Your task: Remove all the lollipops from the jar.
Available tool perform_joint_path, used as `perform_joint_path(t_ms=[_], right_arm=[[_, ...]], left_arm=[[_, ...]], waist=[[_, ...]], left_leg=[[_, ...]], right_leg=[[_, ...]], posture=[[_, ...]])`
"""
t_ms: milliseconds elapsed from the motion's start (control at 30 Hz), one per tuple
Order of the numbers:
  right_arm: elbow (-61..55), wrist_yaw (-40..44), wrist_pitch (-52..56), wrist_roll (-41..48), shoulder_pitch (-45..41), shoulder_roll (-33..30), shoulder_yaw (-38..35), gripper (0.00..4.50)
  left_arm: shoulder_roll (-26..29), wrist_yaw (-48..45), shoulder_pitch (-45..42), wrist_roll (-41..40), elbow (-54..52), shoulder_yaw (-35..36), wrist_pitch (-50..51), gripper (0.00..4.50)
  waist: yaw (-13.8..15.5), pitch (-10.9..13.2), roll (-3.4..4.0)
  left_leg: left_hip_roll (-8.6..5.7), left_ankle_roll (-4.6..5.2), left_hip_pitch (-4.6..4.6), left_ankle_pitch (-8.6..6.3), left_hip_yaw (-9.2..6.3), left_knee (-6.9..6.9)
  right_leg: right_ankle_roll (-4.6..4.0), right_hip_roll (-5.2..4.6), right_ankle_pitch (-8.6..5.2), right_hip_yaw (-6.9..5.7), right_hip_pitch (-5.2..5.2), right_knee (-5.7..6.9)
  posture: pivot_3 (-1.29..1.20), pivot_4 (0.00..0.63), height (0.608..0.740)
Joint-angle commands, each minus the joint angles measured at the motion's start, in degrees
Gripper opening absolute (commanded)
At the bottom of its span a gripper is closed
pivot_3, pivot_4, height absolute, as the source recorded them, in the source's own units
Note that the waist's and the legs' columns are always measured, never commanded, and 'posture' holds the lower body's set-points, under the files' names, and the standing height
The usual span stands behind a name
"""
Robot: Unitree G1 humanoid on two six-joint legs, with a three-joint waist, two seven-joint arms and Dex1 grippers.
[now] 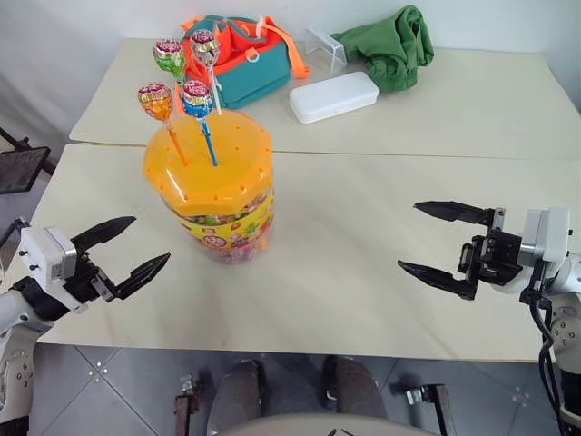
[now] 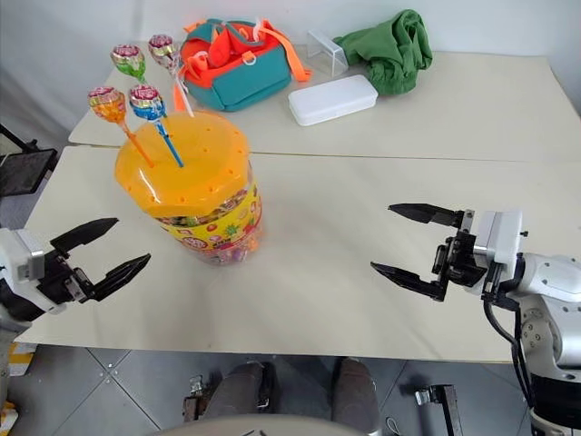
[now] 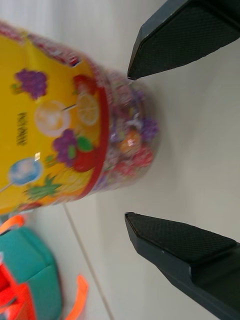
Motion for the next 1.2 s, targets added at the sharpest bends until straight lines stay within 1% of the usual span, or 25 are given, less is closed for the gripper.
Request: perform_joint_path(t_ms=[33, 67, 100, 167, 267, 300, 367, 467, 600, 767, 800, 833, 967, 1067, 1167, 1200], right_arm=[[-0.8, -0.1, -0.3, 1.5, -2.1, 0.9, 1.0, 4.47], [-1.0, -0.2, 0.2, 1.9, -3.1, 1.3, 1.8, 4.47], [-1.8, -1.0, 1.1, 3.0, -4.4, 2.0, 2.6, 4.47], [-4.2, -4.0, 2.7, 6.1, -8.0, 4.6, 3.7, 4.47], [-7.7, -8.4, 5.3, 10.9, -12.8, 7.9, 4.7, 4.47], [-9.6, -9.7, 6.2, 12.8, -14.4, 9.0, 5.4, 4.47], [-11.9, -11.8, 7.1, 15.0, -16.6, 10.8, 6.5, 4.47], [-13.3, -13.4, 7.1, 15.0, -18.1, 12.7, 8.0, 4.47], [-13.4, -14.2, 7.0, 14.2, -18.3, 13.4, 8.5, 4.47], [-13.4, -14.4, 7.2, 14.1, -18.3, 12.4, 7.9, 4.47], [-13.5, -14.5, 7.1, 13.9, -18.1, 12.2, 7.7, 4.5], [-13.7, -14.6, 7.1, 13.8, -17.9, 11.9, 7.6, 4.5], [-14.6, -15.4, 7.0, 13.5, -16.9, 11.4, 7.0, 4.5], [-15.2, -15.8, 6.9, 13.3, -16.0, 11.0, 6.6, 4.5], [-15.6, -16.0, 6.6, 13.1, -15.5, 10.8, 6.5, 4.5], [-15.6, -16.1, 6.6, 13.0, -15.4, 10.8, 6.5, 4.5]], left_arm=[[2.3, -1.1, 0.4, -1.2, 2.1, 4.9, 0.4, 4.5], [2.6, -1.8, -0.2, -0.4, 3.8, 5.5, -1.1, 4.5], [3.2, -2.0, -0.3, -1.9, 4.4, 6.6, 0.5, 4.5], [4.3, -1.3, -2.2, -9.7, 3.4, 10.2, 6.8, 4.5], [7.0, -2.0, -5.9, -25.7, 2.5, 15.2, 17.9, 4.5], [8.1, -0.6, -9.1, -31.0, 1.1, 15.1, 20.6, 4.5], [9.6, 2.2, -14.0, -36.5, -1.0, 13.3, 24.1, 4.5], [9.4, 5.7, -20.6, -34.5, -1.9, 8.5, 24.1, 4.5], [8.9, 6.9, -29.9, -31.5, -1.6, -0.8, 24.9, 4.5], [7.9, 6.0, -34.4, -29.8, -0.3, -5.8, 26.2, 4.5], [7.7, 5.3, -35.0, -29.5, -0.1, -6.8, 26.4, 4.11], [7.6, 4.5, -35.5, -29.5, 0.1, -7.6, 26.6, 3.97], [6.7, 3.2, -37.3, -29.2, 1.3, -9.0, 27.2, 2.72], [6.4, 2.5, -38.5, -28.7, 2.6, -9.3, 27.5, 1.88], [6.1, 1.4, -39.5, -28.9, 3.4, -9.6, 27.9, 0.88], [5.9, 0.9, -39.8, -29.2, 3.6, -9.6, 28.2, 0.63]], waist=[[-0.1, 0.0, -0.03], [-0.2, 0.0, -0.02], [-0.2, 0.0, -0.02], [-0.3, 0.1, -0.1], [-0.2, 0.2, -0.18], [0.0, 0.2, -0.23], [0.6, 0.2, -0.26], [0.9, 0.2, -0.26], [1.0, 0.3, -0.26], [0.5, 0.3, -0.26], [0.4, 0.3, -0.26], [0.3, 0.3, -0.26], [0.1, 0.3, -0.29], [0.1, 0.3, -0.3], [0.0, 0.3, -0.3], [0.0, 0.3, -0.3]], left_leg=[[0.0, 0.0, 0.0, 0.0, 0.0, 0.01], [0.01, 0.0, 0.01, 0.0, 0.01, 0.04], [0.01, 0.0, 0.01, 0.0, 0.03, 0.04], [0.03, 0.0, 0.02, 0.0, 0.04, 0.05], [0.12, -0.04, 0.01, -0.01, -0.03, 0.08], [0.14, -0.06, 0.01, -0.02, -0.04, 0.09], [0.13, -0.07, -0.03, -0.03, -0.2, 0.11], [0.03, -0.08, -0.02, -0.05, -0.18, 0.13], [0.04, -0.08, -0.03, -0.04, -0.09, 0.26], [0.08, -0.04, -0.04, -0.07, 0.03, 0.44], [0.09, -0.04, -0.04, -0.08, 0.04, 0.44], [0.11, -0.04, -0.04, -0.08, 0.05, 0.43], [0.12, -0.04, -0.04, -0.08, 0.06, 0.46], [0.12, -0.04, -0.05, -0.09, 0.06, 0.49], [0.12, -0.03, -0.05, -0.09, 0.06, 0.51], [0.12, -0.03, -0.05, -0.09, 0.06, 0.51]], right_leg=[[0.0, 0.0, 0.0, 0.0, 0.0, 0.0], [0.0, 0.0, 0.0, 0.01, 0.01, 0.01], [0.0, 0.01, 0.0, 0.02, 0.01, 0.01], [0.0, 0.01, 0.0, 0.03, 0.0, 0.04], [0.0, 0.04, 0.0, 0.03, -0.04, 0.16], [0.0, 0.05, 0.0, 0.03, -0.04, 0.17], [0.0, 0.04, 0.0, -0.02, -0.02, 0.2], [0.06, 0.03, 0.04, 0.01, 0.01, 0.2], [0.06, 0.04, 0.04, 0.03, -0.03, 0.3], [0.06, 0.1, 0.04, 0.18, -0.12, 0.45], [0.06, 0.11, 0.04, 0.2, -0.13, 0.48], [0.06, 0.12, 0.04, 0.2, -0.15, 0.49], [0.06, 0.13, 0.04, 0.22, -0.15, 0.48], [0.06, 0.13, 0.04, 0.23, -0.15, 0.49], [0.06, 0.13, 0.04, 0.24, -0.15, 0.49], [0.06, 0.13, 0.04, 0.24, -0.15, 0.49]], posture=[[0.0, 0.15, 0.74], [0.0, 0.15, 0.74], [0.0, 0.15, 0.74], [0.0, 0.15, 0.74], [0.0, 0.15, 0.74], [0.0, 0.15, 0.74], [0.0, 0.15, 0.74], [0.0, 0.15, 0.74], [0.0, 0.15, 0.74], [0.0, 0.15, 0.74], [0.0, 0.15, 0.74], [0.0, 0.15, 0.74], [0.0, 0.15, 0.74], [0.0, 0.15, 0.74], [0.0, 0.15, 0.74], [0.0, 0.15, 0.74]])
